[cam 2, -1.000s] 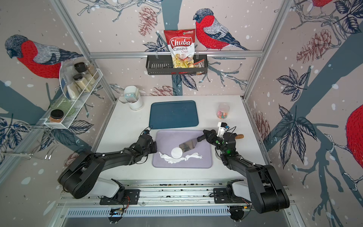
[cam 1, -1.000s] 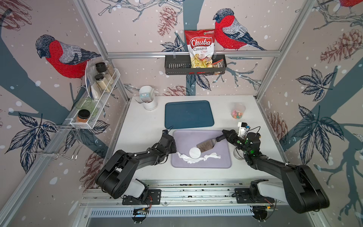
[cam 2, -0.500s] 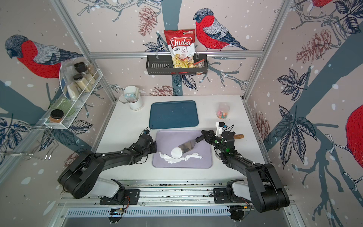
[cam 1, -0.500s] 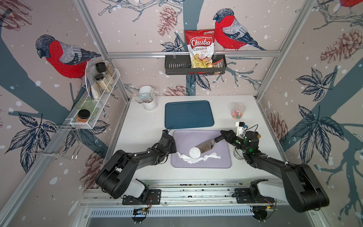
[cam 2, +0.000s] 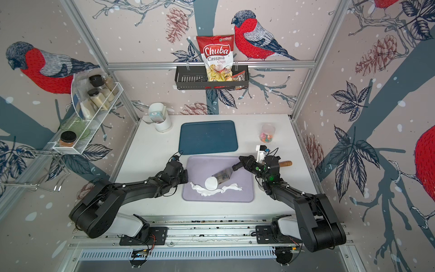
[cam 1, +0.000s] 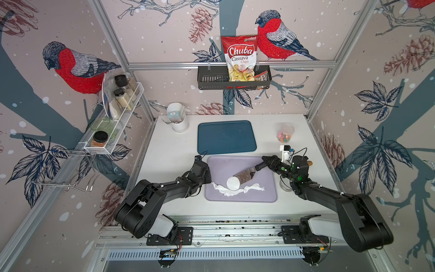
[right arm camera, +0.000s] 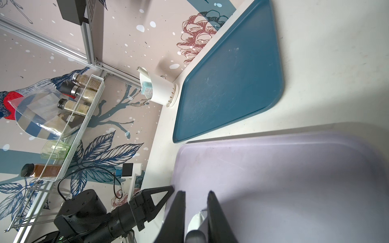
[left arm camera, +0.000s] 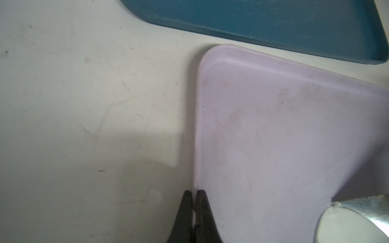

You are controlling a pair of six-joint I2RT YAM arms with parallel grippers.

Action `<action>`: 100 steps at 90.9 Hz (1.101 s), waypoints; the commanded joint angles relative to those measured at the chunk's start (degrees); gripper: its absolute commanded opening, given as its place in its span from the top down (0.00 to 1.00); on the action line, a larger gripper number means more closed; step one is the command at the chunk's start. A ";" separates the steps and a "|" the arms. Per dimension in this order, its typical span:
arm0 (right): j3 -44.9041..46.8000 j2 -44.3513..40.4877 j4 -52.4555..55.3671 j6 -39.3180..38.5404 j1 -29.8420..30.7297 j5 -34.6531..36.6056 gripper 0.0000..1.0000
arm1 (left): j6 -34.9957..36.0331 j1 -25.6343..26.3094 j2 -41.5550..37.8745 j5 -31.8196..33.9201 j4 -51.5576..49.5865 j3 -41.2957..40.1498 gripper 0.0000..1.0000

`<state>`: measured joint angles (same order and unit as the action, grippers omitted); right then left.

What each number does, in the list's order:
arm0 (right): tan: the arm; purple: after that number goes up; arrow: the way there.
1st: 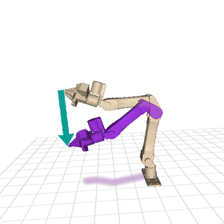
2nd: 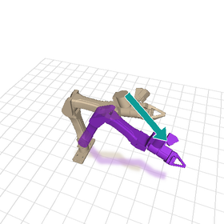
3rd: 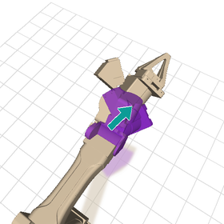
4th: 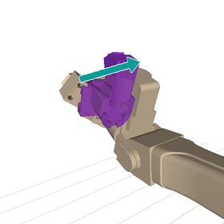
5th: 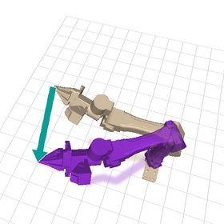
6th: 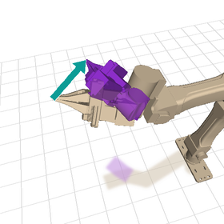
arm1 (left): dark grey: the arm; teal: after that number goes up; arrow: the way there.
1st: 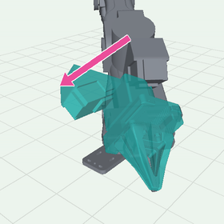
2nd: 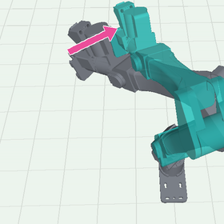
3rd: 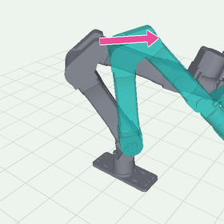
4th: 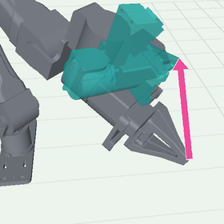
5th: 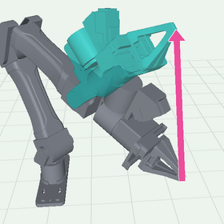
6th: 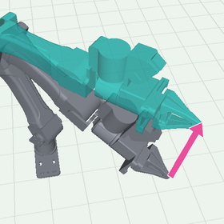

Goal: Roll out the dumpling wrappers from the dough
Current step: Scoop the dumpling wrapper from the work surface.

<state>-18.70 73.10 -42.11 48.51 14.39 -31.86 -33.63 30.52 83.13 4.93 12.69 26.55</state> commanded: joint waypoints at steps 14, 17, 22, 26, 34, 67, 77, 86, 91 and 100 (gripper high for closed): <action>-1.51 -0.65 3.17 0.36 -0.47 -1.96 1.00 | -0.02 -0.16 0.45 -0.88 -4.04 -0.24 1.00; -1.59 -0.83 4.29 -0.80 -0.64 -1.75 1.00 | -0.01 -0.16 0.45 -0.79 -4.07 -0.31 1.00; -1.63 -1.02 5.36 -1.69 -1.24 -1.84 1.00 | 0.08 -0.11 0.38 -0.89 -4.13 -0.18 1.00; -1.61 -1.03 5.81 -1.75 -1.53 -2.08 1.00 | 0.09 -0.13 0.30 -0.95 -4.17 -0.20 1.00; -1.60 -1.03 6.52 -1.77 -1.13 -2.19 1.00 | 0.08 -0.18 0.28 -1.00 -4.08 -0.18 1.00; -1.85 -0.07 2.32 2.66 0.20 -3.79 1.00 | 0.00 -0.19 0.45 -0.93 -3.91 0.15 1.00; -2.57 0.01 0.92 4.74 0.19 -4.95 1.00 | -0.02 -0.15 0.45 -0.76 -4.08 0.26 1.00; -2.42 0.45 -1.12 7.41 -0.06 -5.69 1.00 | -0.15 -0.18 0.53 -0.93 -3.88 0.09 1.00; -2.23 0.71 -2.13 8.44 -0.21 -5.84 1.00 | -0.21 -0.19 0.62 -0.99 -3.82 0.04 1.00; -2.22 1.02 -3.32 9.82 -0.24 -5.89 1.00 | -0.05 -0.16 0.63 -0.84 -3.85 0.04 1.00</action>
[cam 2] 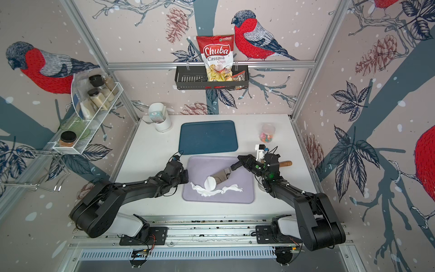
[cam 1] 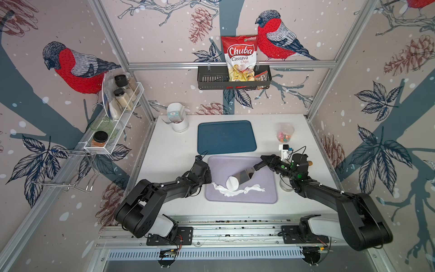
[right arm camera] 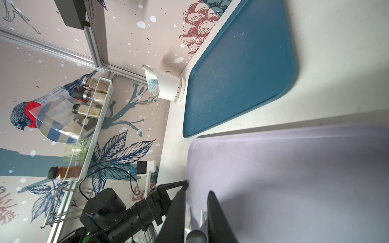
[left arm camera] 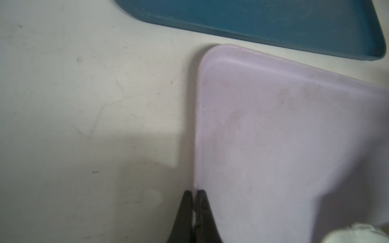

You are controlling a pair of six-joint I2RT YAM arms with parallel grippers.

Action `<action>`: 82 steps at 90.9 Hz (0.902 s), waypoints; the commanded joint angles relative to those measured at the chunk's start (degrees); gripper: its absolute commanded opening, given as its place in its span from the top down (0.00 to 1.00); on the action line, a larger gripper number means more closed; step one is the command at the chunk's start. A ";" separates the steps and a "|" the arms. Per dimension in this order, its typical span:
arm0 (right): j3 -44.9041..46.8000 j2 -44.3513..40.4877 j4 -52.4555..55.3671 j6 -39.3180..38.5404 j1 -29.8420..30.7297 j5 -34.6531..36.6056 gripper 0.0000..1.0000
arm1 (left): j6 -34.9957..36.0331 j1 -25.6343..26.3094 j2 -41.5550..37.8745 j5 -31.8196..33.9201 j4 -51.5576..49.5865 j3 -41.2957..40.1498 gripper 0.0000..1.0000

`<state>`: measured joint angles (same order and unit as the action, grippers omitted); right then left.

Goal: Roll out the dumpling wrappers from the dough
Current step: Scoop the dumpling wrapper from the work surface, then place the dumpling wrapper on the plate.

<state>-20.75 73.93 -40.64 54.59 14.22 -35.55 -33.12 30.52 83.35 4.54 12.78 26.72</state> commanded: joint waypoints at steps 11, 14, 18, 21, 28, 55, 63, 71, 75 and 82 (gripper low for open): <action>-0.38 -0.21 -7.25 6.40 -0.24 -1.70 1.00 | -0.54 -0.13 0.41 -0.01 -4.03 -0.19 1.00; -0.53 -0.61 -7.75 7.10 -0.32 -1.16 1.00 | -0.56 -0.15 0.34 0.11 -4.12 -0.26 1.00; -0.87 -1.33 -7.77 7.63 -0.61 -0.20 1.00 | -0.57 -0.13 0.20 0.28 -4.15 -0.26 1.00; -1.20 -1.71 -7.63 7.60 -0.83 1.19 1.00 | -0.60 -0.17 -0.08 0.44 -4.15 -0.25 1.00; -3.03 -1.87 -6.20 6.74 -1.71 3.59 1.00 | -0.56 -0.18 -0.95 1.03 -4.20 -0.21 0.90; -12.89 6.26 -12.37 6.70 -4.59 12.31 1.00 | 1.59 -0.27 -4.57 3.79 -5.55 2.57 0.76; -17.07 10.57 -12.81 5.67 -4.28 16.39 1.00 | 2.82 -0.46 -5.57 4.76 -5.21 3.82 0.74; -21.41 16.09 -14.94 5.01 -3.56 18.82 1.00 | 4.06 -0.70 -5.96 5.56 -5.17 5.86 0.72; -23.87 18.71 -15.66 4.23 -2.95 19.50 1.00 | 4.64 -0.86 -6.05 6.04 -5.30 6.74 0.71; -28.51 23.67 -15.38 3.11 -1.92 21.06 1.00 | 5.28 -0.99 -6.25 7.17 -5.02 7.68 0.70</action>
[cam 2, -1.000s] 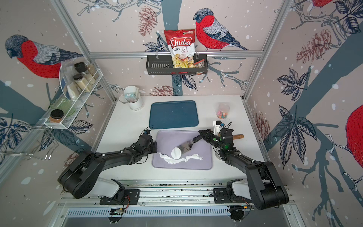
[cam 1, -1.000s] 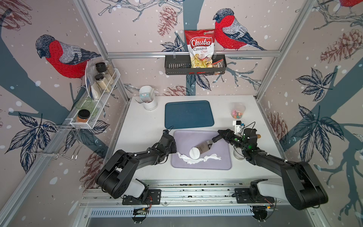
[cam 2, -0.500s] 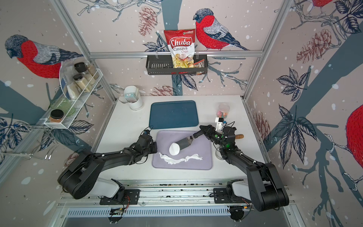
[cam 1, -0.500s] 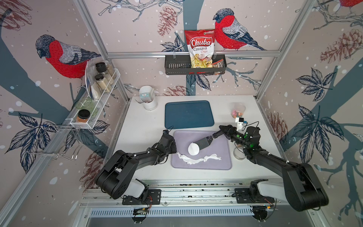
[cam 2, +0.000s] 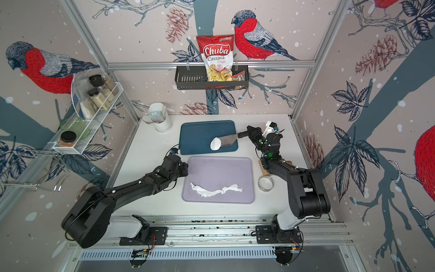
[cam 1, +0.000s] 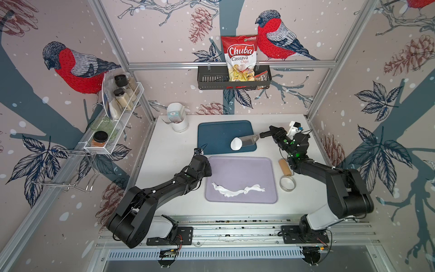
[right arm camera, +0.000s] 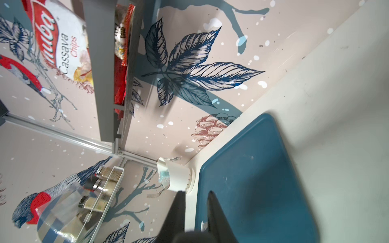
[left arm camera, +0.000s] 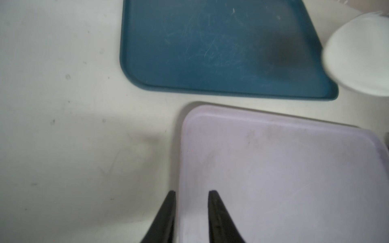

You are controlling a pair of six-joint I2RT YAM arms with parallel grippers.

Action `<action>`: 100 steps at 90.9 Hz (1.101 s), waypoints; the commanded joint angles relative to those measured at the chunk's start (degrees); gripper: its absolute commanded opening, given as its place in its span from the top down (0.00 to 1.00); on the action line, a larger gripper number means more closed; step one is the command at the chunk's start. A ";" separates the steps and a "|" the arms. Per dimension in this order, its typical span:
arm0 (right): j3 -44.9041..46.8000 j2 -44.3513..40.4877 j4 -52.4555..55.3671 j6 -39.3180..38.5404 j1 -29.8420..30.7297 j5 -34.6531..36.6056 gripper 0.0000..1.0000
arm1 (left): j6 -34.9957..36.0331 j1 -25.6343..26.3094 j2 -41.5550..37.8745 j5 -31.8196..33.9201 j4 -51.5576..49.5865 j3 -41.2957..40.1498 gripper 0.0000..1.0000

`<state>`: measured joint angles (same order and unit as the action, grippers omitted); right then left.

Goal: Roll out the dumpling wrappers from the dough
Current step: Place the dumpling wrapper on the plate.

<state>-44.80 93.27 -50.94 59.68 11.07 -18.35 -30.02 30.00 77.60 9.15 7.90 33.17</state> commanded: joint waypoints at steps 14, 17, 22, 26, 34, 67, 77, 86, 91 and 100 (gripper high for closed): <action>-12.90 12.31 -4.61 -3.55 3.23 5.59 1.00 | 2.06 -1.11 -1.28 3.38 2.14 1.21 0.69; -14.86 13.74 -2.92 -4.71 3.89 6.33 1.00 | 2.06 -1.21 -1.43 3.41 2.48 1.13 0.69; -18.04 15.86 -0.20 -6.88 4.91 7.47 1.00 | 1.99 -1.40 -1.64 3.70 3.00 0.90 0.68; -20.57 17.40 2.42 -8.55 5.76 8.16 1.00 | 2.00 -1.43 -1.74 3.99 3.21 0.78 0.68; -24.02 20.59 5.47 -10.93 6.82 8.68 1.00 | 1.97 -1.71 -2.13 4.43 3.17 0.51 0.68; -29.35 21.80 16.55 -21.29 8.89 15.03 1.00 | 1.53 -2.01 -3.47 5.18 4.82 -1.97 0.67; -32.08 21.30 21.62 -25.25 9.64 18.60 1.00 | 1.42 -2.09 -3.28 5.03 5.01 -2.05 0.67; -34.33 21.14 26.49 -28.78 10.39 21.89 1.00 | 1.44 -2.11 -3.25 5.07 5.34 -2.14 0.67; -34.17 20.56 27.05 -30.27 10.86 24.09 1.00 | 1.38 -2.14 -3.24 4.95 5.37 -2.14 0.67; -34.36 19.55 27.53 -32.19 11.46 25.84 1.00 | 1.44 -2.14 -3.24 4.96 5.36 -2.14 0.67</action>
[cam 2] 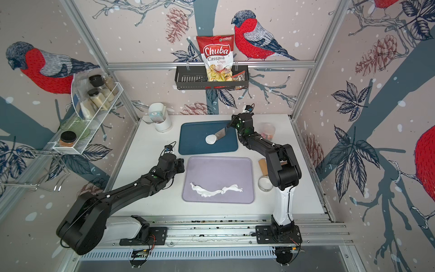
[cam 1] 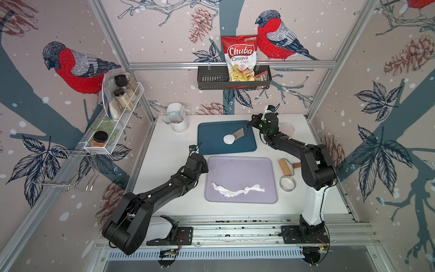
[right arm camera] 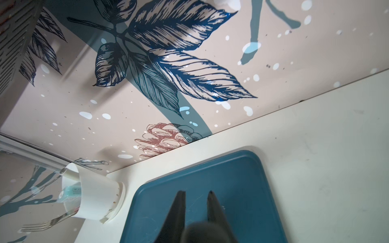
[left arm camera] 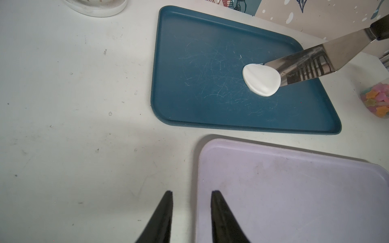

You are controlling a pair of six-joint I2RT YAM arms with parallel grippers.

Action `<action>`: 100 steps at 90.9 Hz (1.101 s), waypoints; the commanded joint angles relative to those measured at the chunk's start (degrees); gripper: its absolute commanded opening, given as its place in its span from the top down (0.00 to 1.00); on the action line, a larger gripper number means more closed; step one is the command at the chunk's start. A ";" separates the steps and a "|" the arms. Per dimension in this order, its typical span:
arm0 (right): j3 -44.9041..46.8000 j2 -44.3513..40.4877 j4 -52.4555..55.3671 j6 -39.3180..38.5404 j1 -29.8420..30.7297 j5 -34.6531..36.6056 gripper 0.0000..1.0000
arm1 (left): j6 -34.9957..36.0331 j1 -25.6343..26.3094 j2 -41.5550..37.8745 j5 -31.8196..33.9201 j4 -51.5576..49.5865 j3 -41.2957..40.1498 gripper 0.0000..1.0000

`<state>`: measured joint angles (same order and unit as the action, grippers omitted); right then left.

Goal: Roll out the dumpling wrappers from the dough
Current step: Place the dumpling wrapper on the plate, then place the spatula at the center of the board.

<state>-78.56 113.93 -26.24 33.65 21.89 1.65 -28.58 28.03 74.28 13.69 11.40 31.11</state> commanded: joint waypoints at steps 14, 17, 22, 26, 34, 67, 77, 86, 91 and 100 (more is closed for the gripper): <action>-1.26 -2.55 3.98 -7.15 1.09 6.57 1.00 | -0.07 -0.17 -0.05 0.63 1.72 -0.18 0.67; -1.06 -3.33 4.20 -6.62 0.82 6.13 1.00 | 0.00 -0.17 -0.20 0.78 1.59 -0.25 0.67; 0.46 -5.55 3.79 -4.64 -0.10 4.06 1.00 | -0.06 -0.25 -0.67 1.11 1.51 -0.37 0.67; 1.91 -7.36 2.99 -3.29 -0.82 2.27 1.00 | -0.06 -0.32 -1.13 1.32 1.67 -0.58 0.67; 8.86 -13.15 -2.44 3.26 -4.24 -3.65 1.00 | -0.01 -0.47 -2.33 1.57 2.05 -1.02 0.67; 37.14 -34.02 -16.67 15.07 -19.87 -16.00 1.00 | -0.47 -0.61 -7.77 3.14 5.60 -4.97 0.65; 42.27 -35.17 -19.86 16.83 -26.55 -20.20 1.00 | -0.88 -0.61 -9.02 2.83 6.18 -5.92 0.64; 44.27 -33.77 -21.84 17.06 -31.88 -23.69 1.00 | -1.25 -0.61 -9.79 2.88 5.99 -6.36 0.64; 44.54 -31.85 -22.77 17.23 -34.04 -26.34 1.00 | -1.53 -0.61 -10.34 2.94 6.00 -6.71 0.64; 45.33 -28.70 -26.68 17.39 -36.56 -29.36 1.00 | -1.85 -0.61 -10.94 3.03 6.05 -7.09 0.63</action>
<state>-33.85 82.89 -44.64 49.56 -12.43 -20.95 -29.71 27.75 64.05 15.99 15.55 24.40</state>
